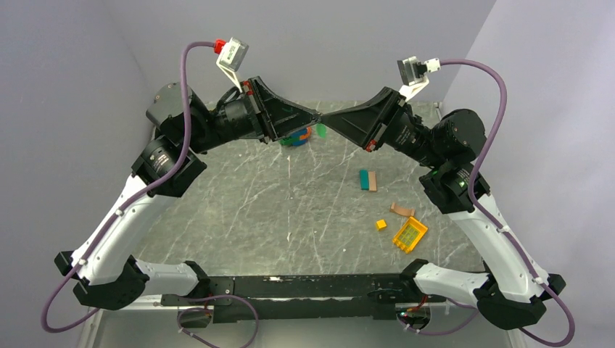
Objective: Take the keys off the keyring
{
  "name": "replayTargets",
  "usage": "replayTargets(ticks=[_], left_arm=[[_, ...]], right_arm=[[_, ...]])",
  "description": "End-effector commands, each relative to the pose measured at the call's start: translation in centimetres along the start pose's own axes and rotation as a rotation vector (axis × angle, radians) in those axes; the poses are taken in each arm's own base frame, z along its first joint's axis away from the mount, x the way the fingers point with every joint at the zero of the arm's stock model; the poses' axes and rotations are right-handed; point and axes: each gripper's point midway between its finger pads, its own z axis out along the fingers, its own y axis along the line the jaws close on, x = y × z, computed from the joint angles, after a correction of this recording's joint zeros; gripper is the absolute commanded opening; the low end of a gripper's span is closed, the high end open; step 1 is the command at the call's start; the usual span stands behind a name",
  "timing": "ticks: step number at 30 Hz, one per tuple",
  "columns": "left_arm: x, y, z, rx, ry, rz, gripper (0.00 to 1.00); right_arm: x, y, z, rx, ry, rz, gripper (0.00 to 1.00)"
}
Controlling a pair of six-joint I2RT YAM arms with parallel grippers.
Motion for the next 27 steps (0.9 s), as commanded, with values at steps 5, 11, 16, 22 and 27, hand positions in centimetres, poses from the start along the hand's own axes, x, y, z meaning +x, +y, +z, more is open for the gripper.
replayTargets(ticks=[5, 11, 16, 22, 27], left_arm=[[-1.25, -2.21, -0.55, 0.045, -0.03, 0.044, 0.0], [-1.17, -2.42, -0.64, 0.05, -0.022, 0.044, 0.0], [-1.05, -2.54, -0.52, 0.06, -0.013, 0.041, 0.06], [-1.07, -2.68, -0.52, 0.066, -0.011, 0.042, 0.1], [-1.06, -2.64, -0.61, 0.06, -0.011, 0.04, 0.0]], right_arm=[[-0.96, 1.71, -0.58, -0.043, -0.036, -0.027, 0.0], [-1.06, 1.94, -0.7, -0.045, -0.035, -0.039, 0.0], [-1.08, 1.96, -0.73, -0.046, -0.038, -0.039, 0.0], [-1.11, 1.99, -0.7, -0.048, -0.039, -0.038, 0.0], [-1.07, 1.94, -0.75, -0.048, -0.042, -0.034, 0.0]])
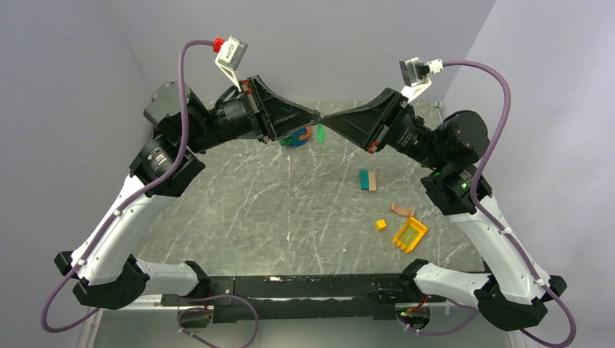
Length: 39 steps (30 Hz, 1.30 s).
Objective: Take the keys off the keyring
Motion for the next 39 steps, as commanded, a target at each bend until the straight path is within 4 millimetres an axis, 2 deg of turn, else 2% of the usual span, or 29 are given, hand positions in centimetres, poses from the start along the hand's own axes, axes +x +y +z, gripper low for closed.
replayTargets(ticks=[1, 7, 8, 9, 10, 11, 12, 13, 14, 20, 23, 24, 25, 26, 28, 29, 31, 34, 35, 36, 39], left_arm=[[-0.9, -2.1, -0.5, 0.056, -0.014, 0.039, 0.0], [-1.1, -2.1, -0.7, 0.04, -0.02, 0.043, 0.0], [-1.1, -2.1, -0.8, 0.032, -0.023, 0.046, 0.0], [-1.2, -2.0, -1.0, 0.022, -0.024, 0.051, 0.0], [-1.1, -1.9, -1.2, 0.01, -0.022, 0.057, 0.0], [-1.0, -1.8, -1.4, -0.001, -0.019, 0.066, 0.0], [-0.9, -1.6, -1.7, -0.014, -0.016, 0.076, 0.0], [-0.6, -1.5, -1.9, -0.018, -0.005, 0.089, 0.0], [-0.2, -1.4, -2.2, -0.009, 0.01, 0.107, 0.0], [2.0, -1.1, -4.6, 0.174, 0.043, 0.165, 0.0], [1.9, -1.5, -6.8, 0.311, -0.036, 0.162, 0.0], [1.8, -0.4, -7.0, 0.29, -0.057, 0.142, 0.0], [1.7, 1.5, -6.8, 0.215, -0.045, 0.115, 0.0], [1.1, 2.5, -6.5, 0.13, -0.008, 0.116, 0.0], [1.8, 5.6, -6.0, -0.067, 0.148, 0.093, 0.0], [2.3, 6.5, -5.8, -0.105, 0.224, 0.071, 0.0], [3.4, 7.7, -5.8, -0.127, 0.326, 0.039, 0.0], [3.9, 8.9, -5.3, -0.084, 0.28, 0.023, 0.09], [4.0, 9.4, -5.1, -0.072, 0.267, -0.009, 0.02], [4.1, 9.9, -4.9, -0.074, 0.261, -0.038, 0.0], [4.1, 10.4, -4.9, -0.109, 0.273, -0.048, 0.0]], right_arm=[[-0.9, 1.4, -0.4, -0.038, -0.038, -0.026, 0.0], [-0.8, 1.5, -0.4, -0.045, -0.03, -0.024, 0.0], [-0.8, 1.5, -0.5, -0.044, -0.028, -0.027, 0.07], [-0.8, 1.5, -0.5, -0.041, -0.024, -0.036, 0.26], [-0.8, 1.7, -0.6, -0.036, -0.017, -0.045, 0.51], [-0.7, 1.7, -0.9, -0.019, -0.004, -0.054, 0.71], [-0.7, 1.5, -1.2, -0.001, 0.002, -0.06, 0.87], [-0.7, 1.3, -1.5, 0.015, 0.003, -0.065, 0.97], [-0.7, 1.2, -1.8, 0.028, 0.004, -0.065, 1.0], [0.5, 0.2, -3.2, 0.069, 0.045, -0.03, 1.0], [0.7, -0.2, -3.6, 0.096, 0.043, -0.018, 0.99], [0.7, -0.5, -3.7, 0.113, 0.039, -0.016, 0.99], [0.6, -0.6, -3.9, 0.129, 0.033, -0.02, 0.98], [0.5, -0.8, -4.0, 0.151, 0.036, -0.019, 0.98], [0.3, -1.0, -4.2, 0.177, 0.027, -0.023, 0.98], [0.2, -1.1, -4.3, 0.189, 0.021, -0.018, 0.98], [0.2, -1.4, -4.4, 0.198, 0.011, -0.006, 0.98], [0.5, -1.9, -4.2, 0.198, 0.003, 0.017, 0.98], [0.5, -2.1, -4.1, 0.199, 0.004, 0.023, 0.98], [0.6, -2.4, -3.9, 0.203, 0.006, 0.028, 0.97], [0.9, -3.1, -3.6, 0.219, 0.026, 0.031, 0.97]])
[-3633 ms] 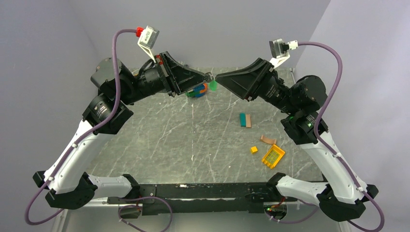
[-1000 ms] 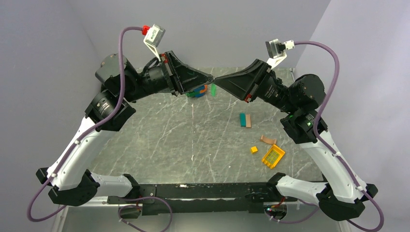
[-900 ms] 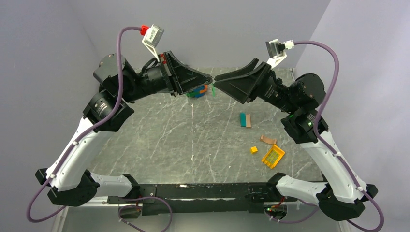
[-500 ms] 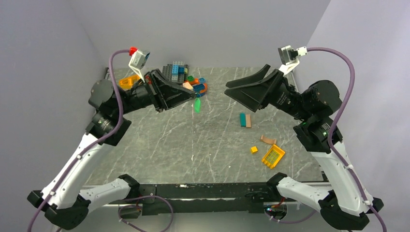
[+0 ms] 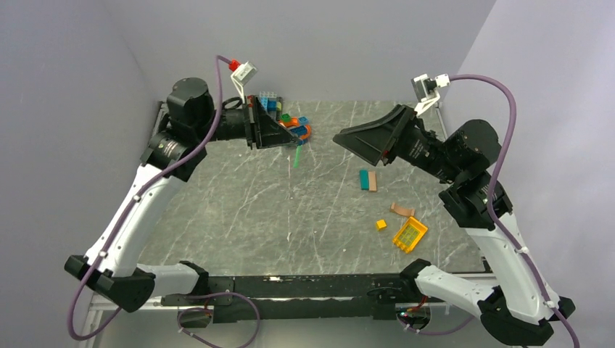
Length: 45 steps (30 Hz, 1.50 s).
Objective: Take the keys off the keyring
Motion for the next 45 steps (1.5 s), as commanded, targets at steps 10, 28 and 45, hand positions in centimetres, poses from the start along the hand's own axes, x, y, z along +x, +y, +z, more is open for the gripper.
replayTargets(ticks=[10, 28, 45], left_arm=[[-1.1, -5.6, -1.6, 0.157, 0.004, 0.019, 0.0], [-0.5, -8.3, -3.3, 0.169, 0.029, 0.009, 0.0], [-0.3, -8.9, -2.5, 0.125, -0.022, -0.009, 0.0]], right_arm=[[0.9, -1.6, 2.9, 0.024, 0.137, 0.011, 0.85], [2.9, 1.6, 4.1, -0.183, 0.295, 0.014, 0.46], [3.5, 3.1, 5.3, -0.225, 0.331, -0.023, 0.25]])
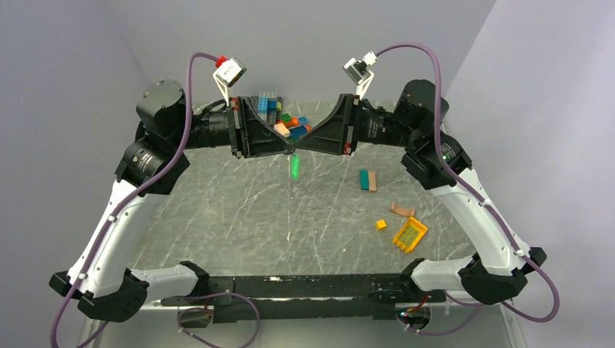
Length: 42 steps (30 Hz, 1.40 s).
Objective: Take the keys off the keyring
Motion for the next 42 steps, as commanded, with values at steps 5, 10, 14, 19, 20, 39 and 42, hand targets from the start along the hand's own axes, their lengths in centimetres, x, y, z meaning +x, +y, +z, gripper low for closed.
replayTargets(ticks=[5, 10, 14, 19, 20, 39, 42], left_arm=[[-0.8, -1.7, -0.5, 0.0, -0.073, 0.035, 0.0], [-1.1, -1.9, -0.3, 0.003, -0.09, 0.026, 0.0], [-1.2, -2.0, 0.0, 0.005, -0.091, 0.02, 0.0], [-1.2, -2.1, 0.2, 0.006, -0.09, 0.016, 0.0], [-1.2, -2.1, 0.2, 0.007, -0.089, 0.014, 0.0], [-7.8, -6.5, 1.4, 0.1, -0.332, 0.118, 0.0], [-8.5, -7.0, 1.6, 0.113, -0.376, 0.134, 0.0]], right_arm=[[-0.4, 2.4, -0.8, -0.05, -0.009, -0.065, 0.18], [0.1, 2.5, -0.9, -0.069, 0.009, -0.059, 0.16], [0.1, 2.6, -0.9, -0.076, 0.013, -0.061, 0.12], [0.2, 2.4, -0.8, -0.08, 0.016, -0.06, 0.07], [0.2, 2.4, -0.8, -0.081, 0.014, -0.061, 0.04], [-4.9, 4.9, -1.1, -0.163, -0.278, -0.118, 0.0], [-5.8, 5.0, -1.0, -0.165, -0.324, -0.125, 0.0]])
